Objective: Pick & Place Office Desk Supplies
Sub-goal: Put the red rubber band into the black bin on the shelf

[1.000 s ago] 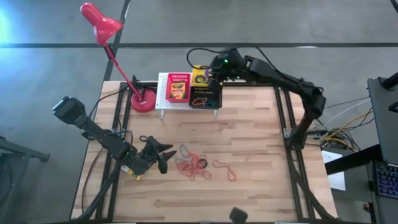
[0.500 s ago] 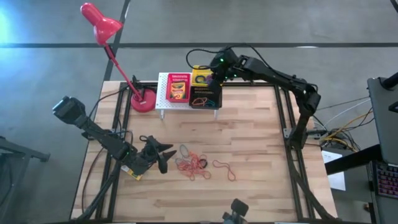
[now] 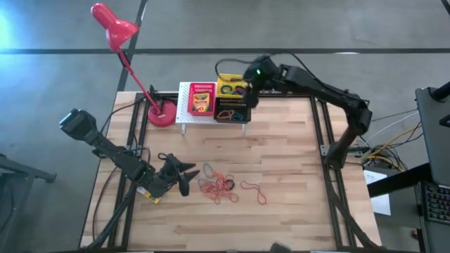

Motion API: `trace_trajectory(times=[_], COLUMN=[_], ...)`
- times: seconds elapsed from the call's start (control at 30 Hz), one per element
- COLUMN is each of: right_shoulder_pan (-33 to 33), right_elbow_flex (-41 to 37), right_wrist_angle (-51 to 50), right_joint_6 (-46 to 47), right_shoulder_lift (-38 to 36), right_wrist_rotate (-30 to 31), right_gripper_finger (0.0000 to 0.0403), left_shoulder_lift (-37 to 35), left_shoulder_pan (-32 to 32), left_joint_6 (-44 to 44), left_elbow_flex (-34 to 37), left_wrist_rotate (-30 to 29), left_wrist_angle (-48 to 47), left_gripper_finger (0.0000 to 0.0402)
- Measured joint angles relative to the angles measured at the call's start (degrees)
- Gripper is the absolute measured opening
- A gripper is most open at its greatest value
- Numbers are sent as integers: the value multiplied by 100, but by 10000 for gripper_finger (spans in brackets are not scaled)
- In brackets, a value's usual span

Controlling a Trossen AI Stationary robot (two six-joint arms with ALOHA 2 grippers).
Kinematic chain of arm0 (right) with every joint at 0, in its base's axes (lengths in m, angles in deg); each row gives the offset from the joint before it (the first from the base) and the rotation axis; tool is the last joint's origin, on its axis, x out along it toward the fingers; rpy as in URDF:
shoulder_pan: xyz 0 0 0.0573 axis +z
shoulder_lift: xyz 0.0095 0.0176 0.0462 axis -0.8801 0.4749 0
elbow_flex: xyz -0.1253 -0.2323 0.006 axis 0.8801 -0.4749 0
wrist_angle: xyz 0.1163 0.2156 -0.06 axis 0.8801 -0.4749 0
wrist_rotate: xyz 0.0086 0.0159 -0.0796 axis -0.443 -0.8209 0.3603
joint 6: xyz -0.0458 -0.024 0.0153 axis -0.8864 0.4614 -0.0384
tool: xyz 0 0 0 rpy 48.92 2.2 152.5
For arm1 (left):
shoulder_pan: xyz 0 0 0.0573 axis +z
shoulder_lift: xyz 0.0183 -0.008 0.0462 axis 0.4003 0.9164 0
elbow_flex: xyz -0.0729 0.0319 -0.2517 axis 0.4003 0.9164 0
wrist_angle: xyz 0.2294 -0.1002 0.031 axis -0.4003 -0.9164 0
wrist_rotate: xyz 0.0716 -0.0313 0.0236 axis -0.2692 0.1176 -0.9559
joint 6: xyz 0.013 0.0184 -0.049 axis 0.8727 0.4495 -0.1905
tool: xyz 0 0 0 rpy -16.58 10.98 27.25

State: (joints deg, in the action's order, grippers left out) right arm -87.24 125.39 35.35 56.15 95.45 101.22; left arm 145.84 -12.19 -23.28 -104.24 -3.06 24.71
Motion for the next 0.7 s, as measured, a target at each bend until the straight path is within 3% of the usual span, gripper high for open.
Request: trace_trajectory(times=[0.2, 0.4, 0.57, 0.7], right_shoulder_pan=[1272, 2759, 3983, 4652], right_elbow_flex=[-1180, -3207, -4849, -5866], right_wrist_angle=[353, 1450, 2847, 4255], right_joint_6=[18, 1141, 2140, 2563], right_shoulder_lift=[-984, -1883, -2168, -1952], right_wrist_rotate=[-165, -161, -163, -166], right_gripper_finger=[142, 119, 109, 119], left_shoulder_lift=[0, 0, 0, 0], left_shoulder_pan=[-2, -2, 0, 14], left_joint_6=[0, 6, 9, 11], left_elbow_flex=[0, -1, 0, 0], left_wrist_rotate=[76, 76, 68, -29], left_wrist_angle=[0, 1, 1, -43], left_gripper_finger=[181, 181, 181, 181])
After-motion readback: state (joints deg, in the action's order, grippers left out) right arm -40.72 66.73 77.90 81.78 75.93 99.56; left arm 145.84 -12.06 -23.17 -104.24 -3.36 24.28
